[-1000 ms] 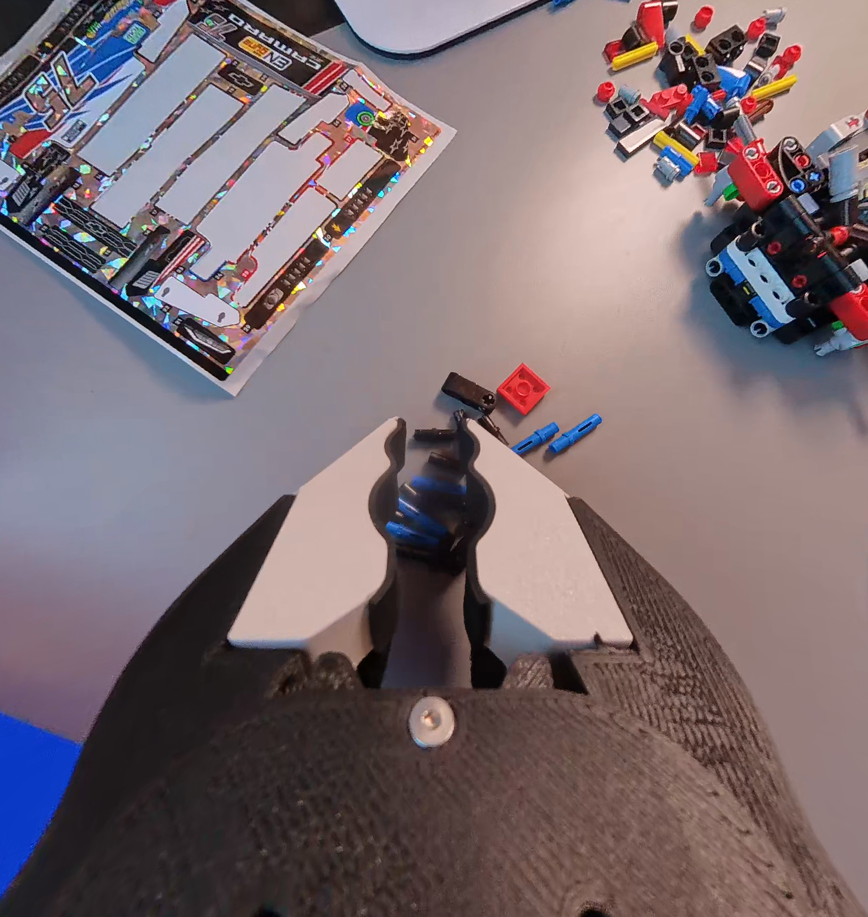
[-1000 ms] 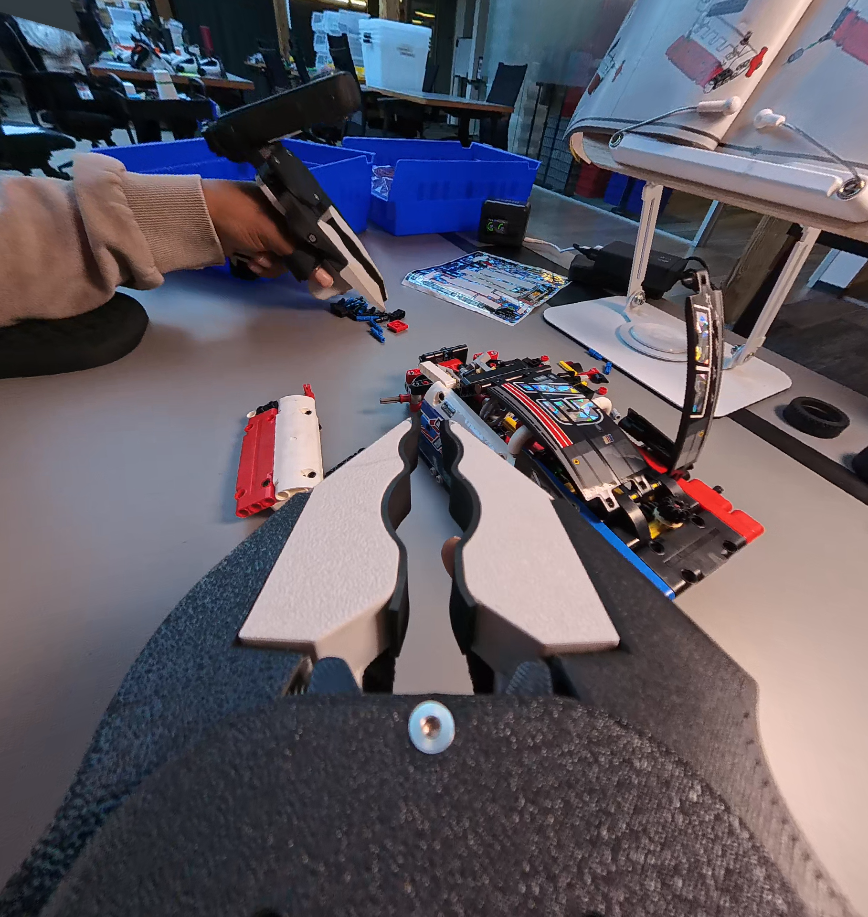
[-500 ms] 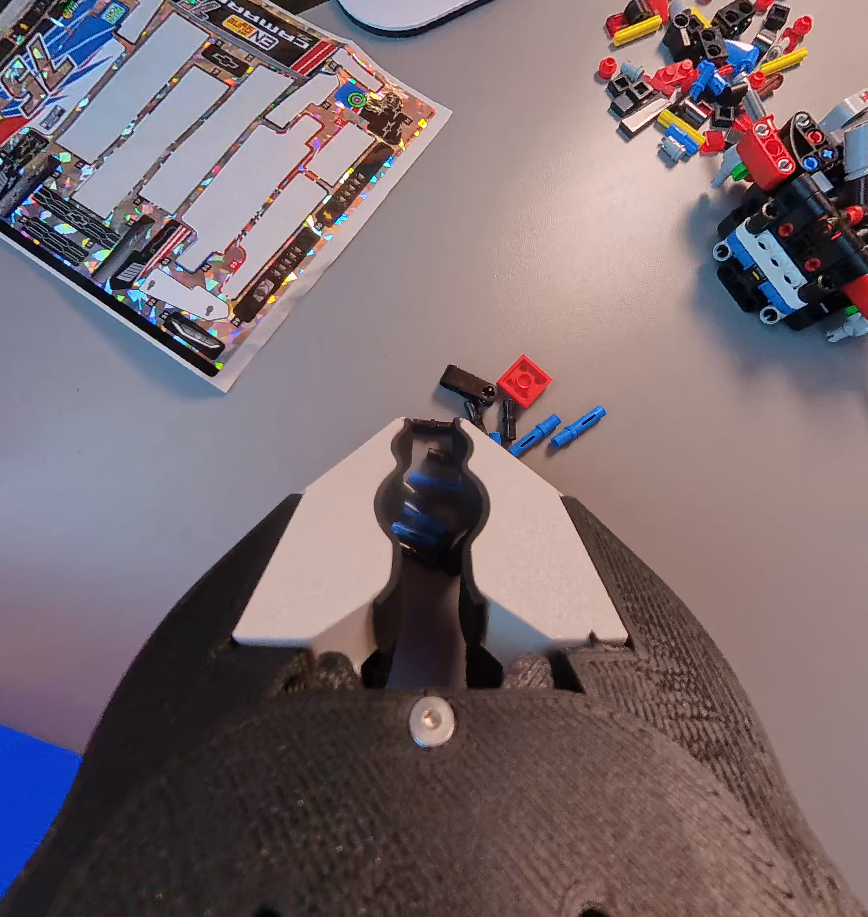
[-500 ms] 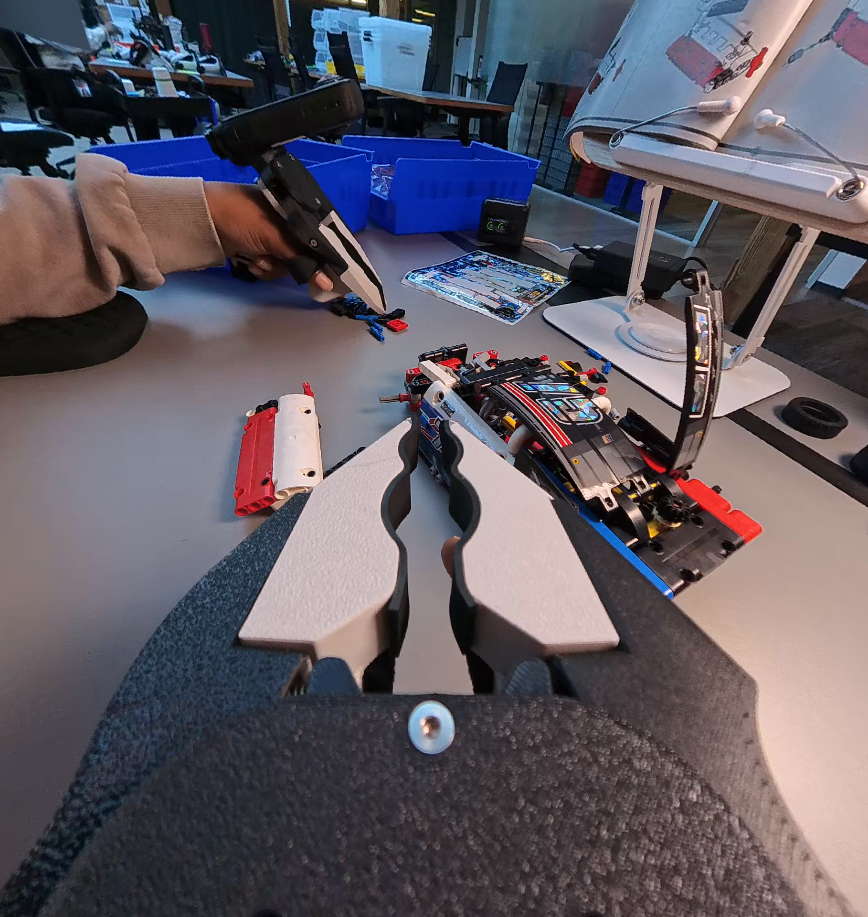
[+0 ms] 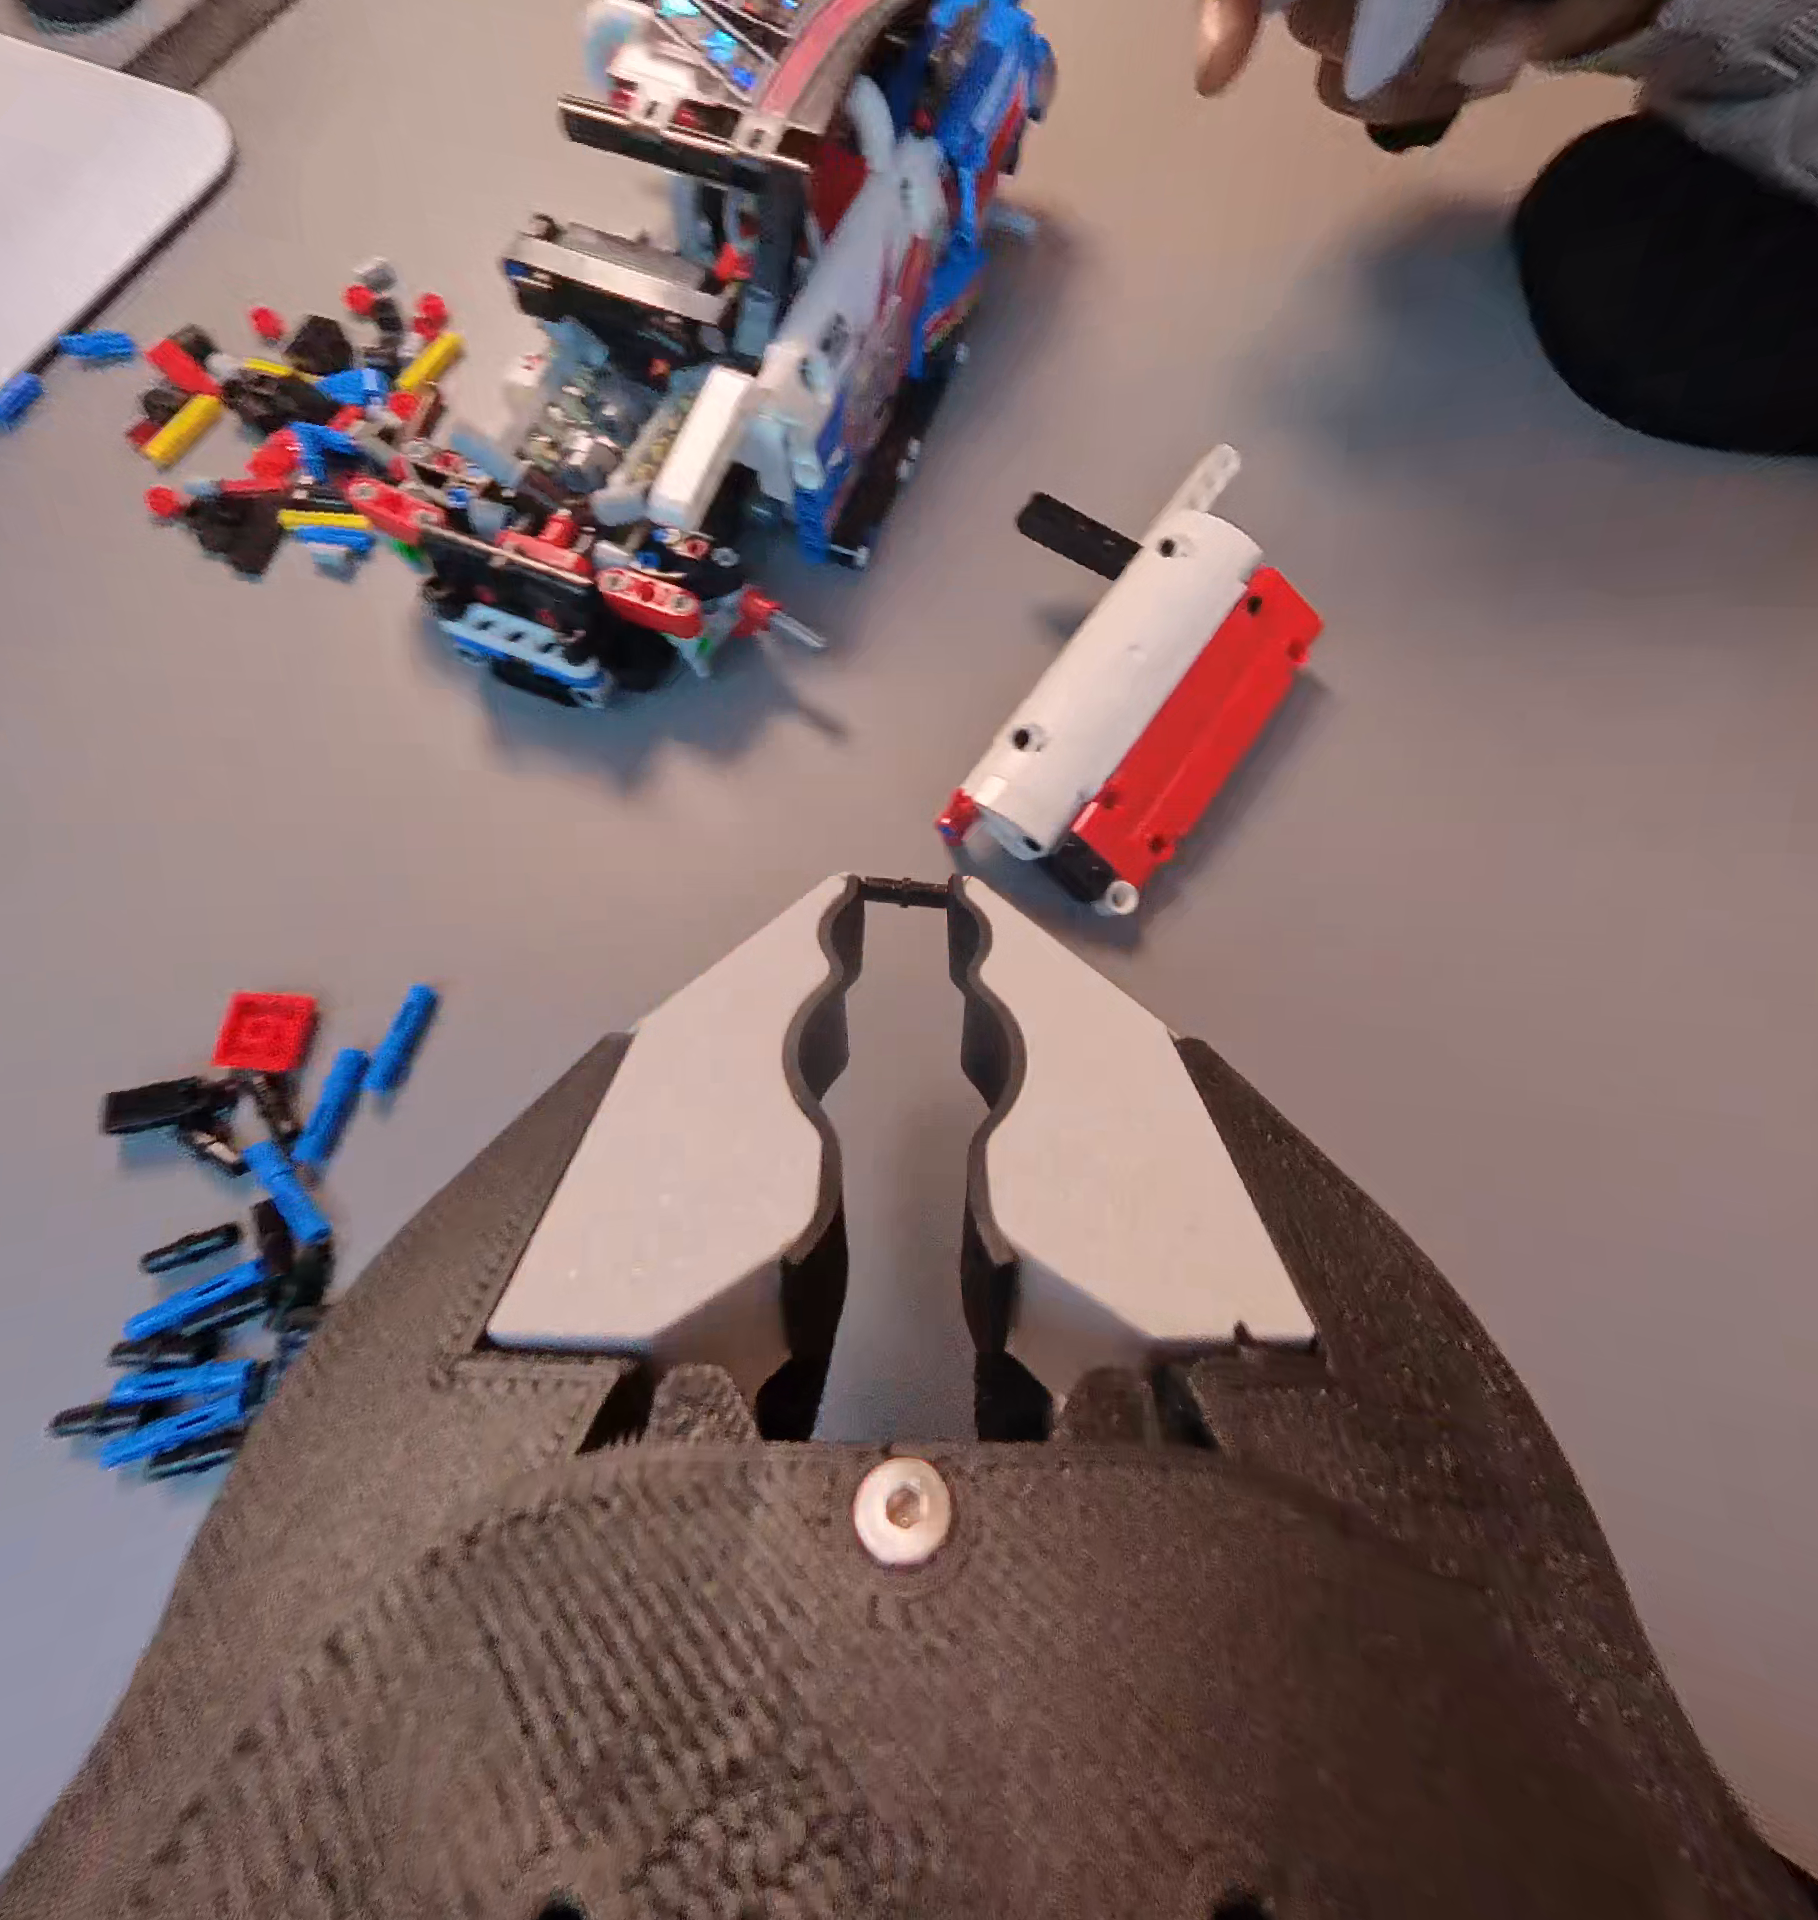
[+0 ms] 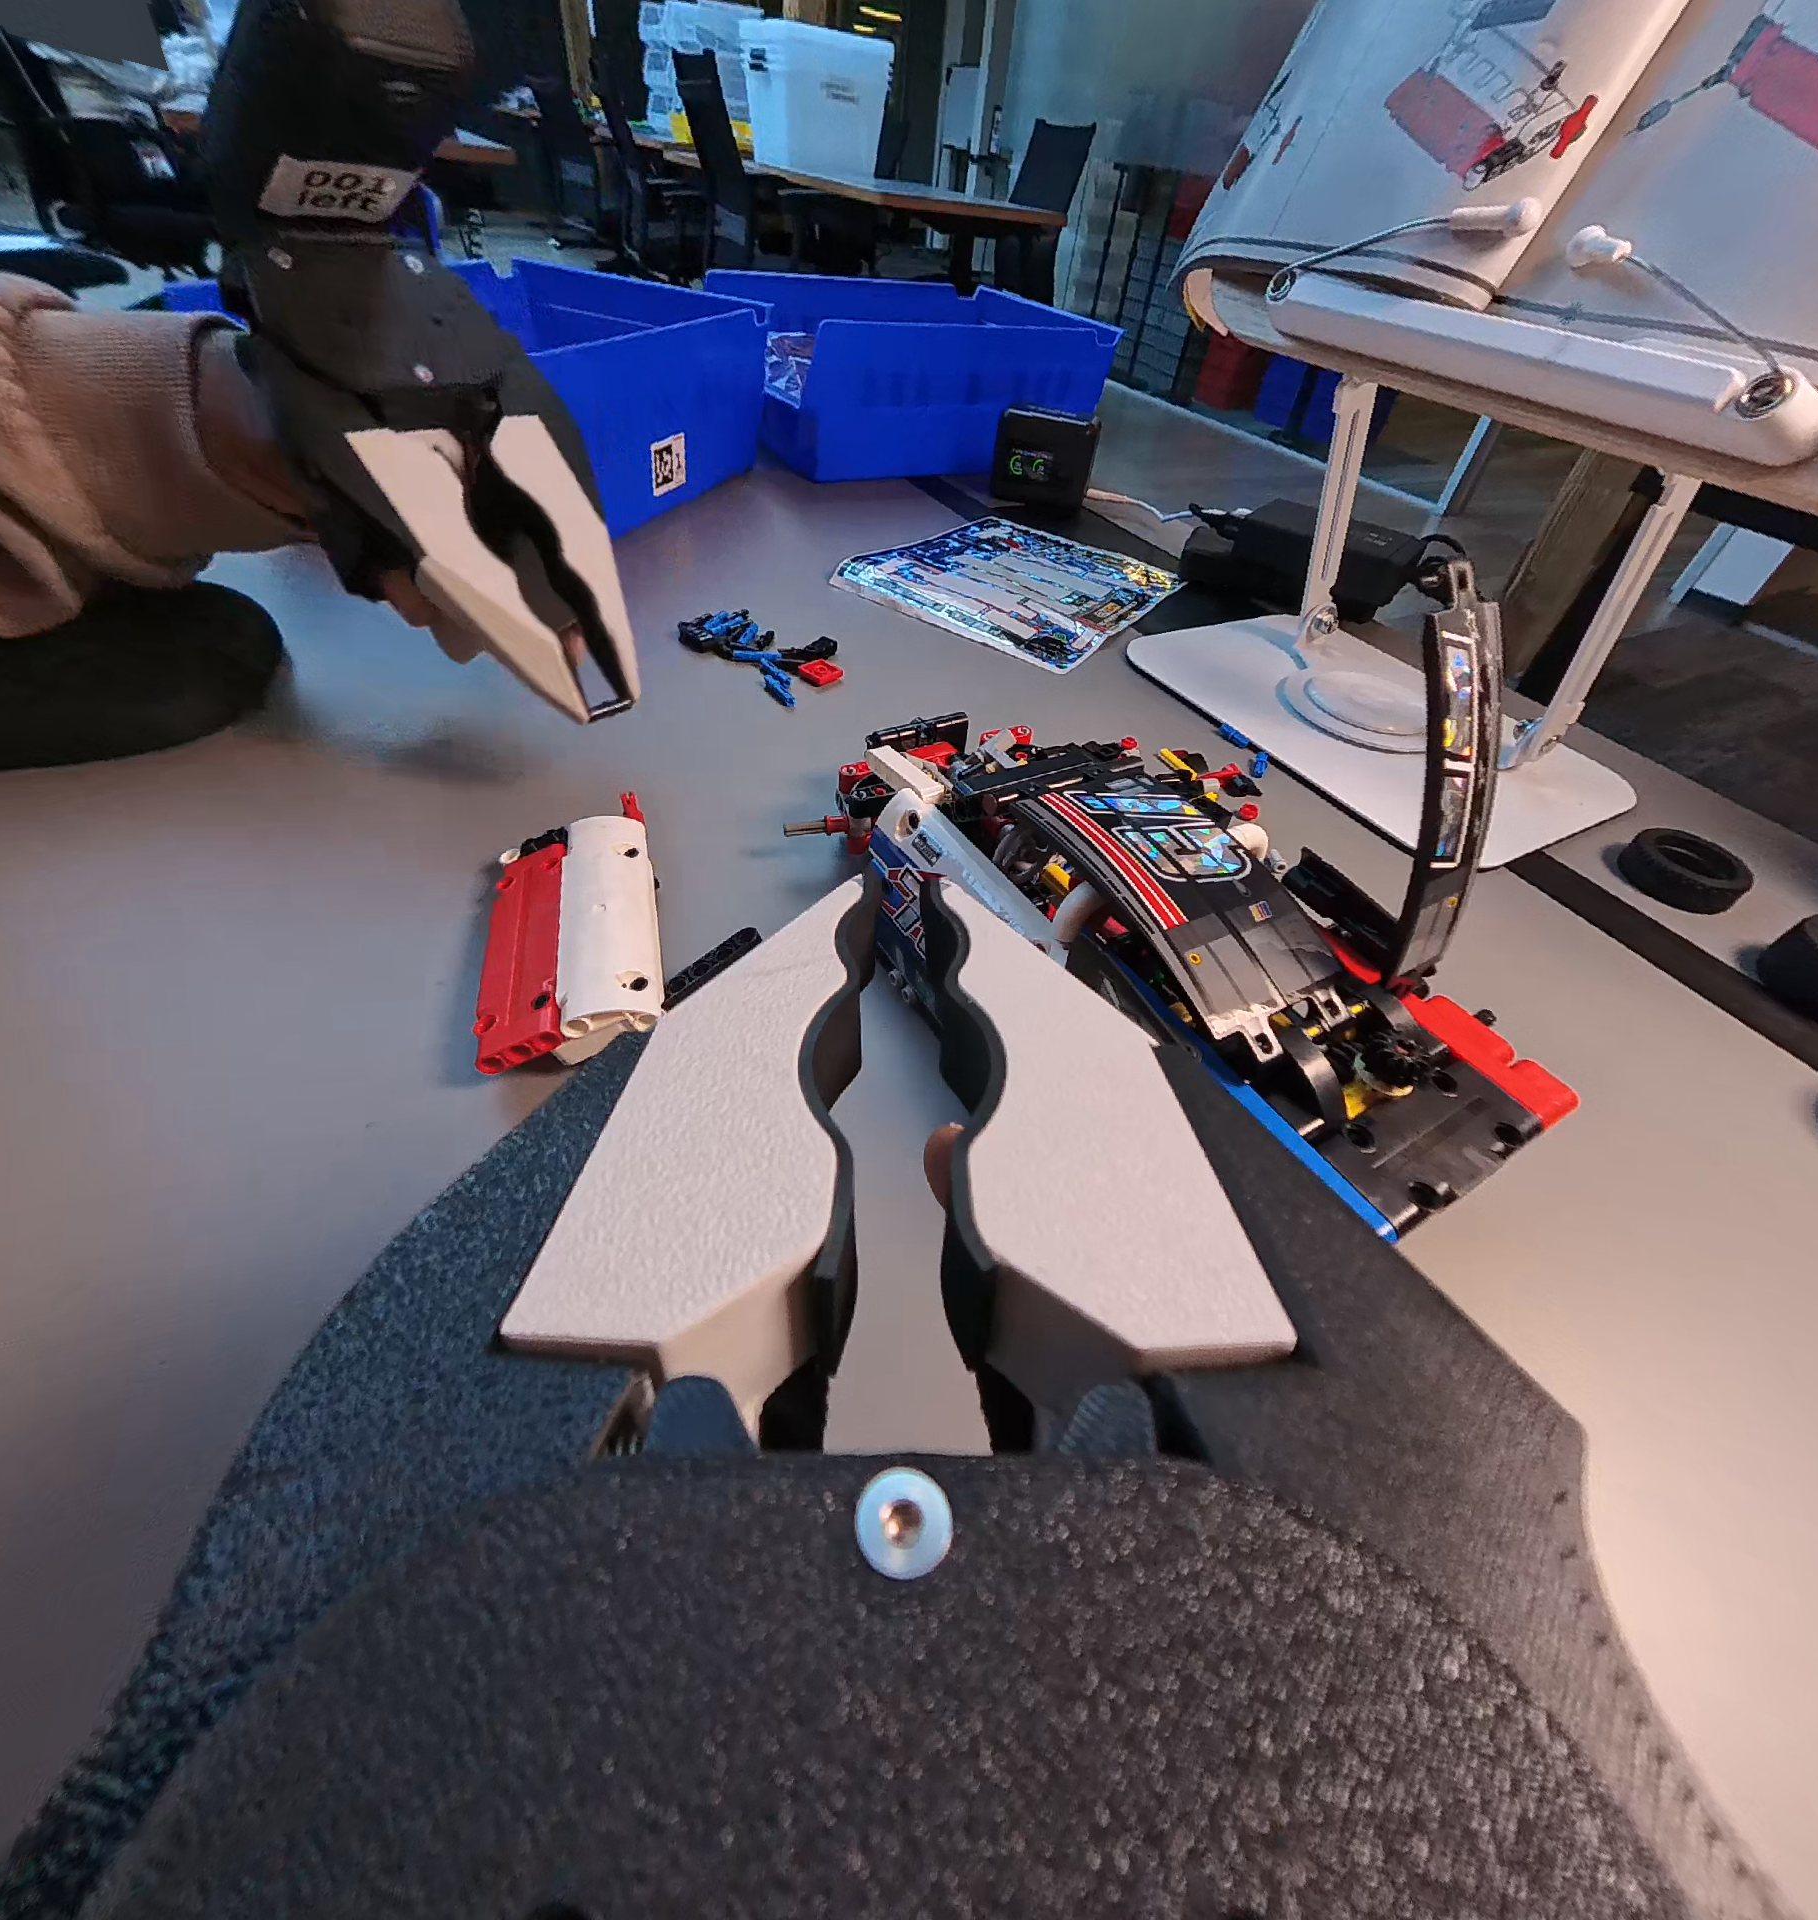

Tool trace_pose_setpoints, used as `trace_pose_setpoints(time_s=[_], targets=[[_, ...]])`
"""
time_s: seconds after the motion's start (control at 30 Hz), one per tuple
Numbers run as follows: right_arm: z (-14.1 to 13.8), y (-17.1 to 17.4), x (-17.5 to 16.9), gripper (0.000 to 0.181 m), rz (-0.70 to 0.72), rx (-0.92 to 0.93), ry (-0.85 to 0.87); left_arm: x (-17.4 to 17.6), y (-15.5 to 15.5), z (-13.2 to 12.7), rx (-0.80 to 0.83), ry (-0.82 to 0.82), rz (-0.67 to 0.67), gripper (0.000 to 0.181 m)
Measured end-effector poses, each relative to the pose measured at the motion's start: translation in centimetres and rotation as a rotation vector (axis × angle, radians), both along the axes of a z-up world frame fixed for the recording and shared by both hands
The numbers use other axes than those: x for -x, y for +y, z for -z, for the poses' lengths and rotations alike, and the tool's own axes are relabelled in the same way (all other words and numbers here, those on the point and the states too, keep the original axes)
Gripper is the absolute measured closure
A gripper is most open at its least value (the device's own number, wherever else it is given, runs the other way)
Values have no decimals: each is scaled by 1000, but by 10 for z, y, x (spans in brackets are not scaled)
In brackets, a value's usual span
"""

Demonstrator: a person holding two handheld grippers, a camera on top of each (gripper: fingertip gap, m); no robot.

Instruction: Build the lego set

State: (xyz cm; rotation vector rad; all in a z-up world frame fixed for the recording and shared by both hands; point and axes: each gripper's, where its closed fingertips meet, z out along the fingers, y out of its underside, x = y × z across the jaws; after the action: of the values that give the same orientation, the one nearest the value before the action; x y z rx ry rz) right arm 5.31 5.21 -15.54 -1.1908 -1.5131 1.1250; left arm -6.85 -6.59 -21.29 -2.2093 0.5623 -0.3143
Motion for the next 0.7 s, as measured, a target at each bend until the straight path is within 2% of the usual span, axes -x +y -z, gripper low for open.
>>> trace_pose_setpoints(time_s=[0.1, 0.23, 0.47, 0.7], targets=[[2, 1, 0, 177, 6, -7, -6, -26, -10, 9, 10, 7, 86, 167], [4, 4, 0, 178, 21, -18, -15, -40, -21, 16, 20, 25, 142, 167], [6, 8, 0, 178, 62, -36, -24, -40, -30, 35, 42, 135, 170, 167], [15, 7, 2, 178, 65, -47, -54, -40, -29, 35, 27, 129, 164, 164]])
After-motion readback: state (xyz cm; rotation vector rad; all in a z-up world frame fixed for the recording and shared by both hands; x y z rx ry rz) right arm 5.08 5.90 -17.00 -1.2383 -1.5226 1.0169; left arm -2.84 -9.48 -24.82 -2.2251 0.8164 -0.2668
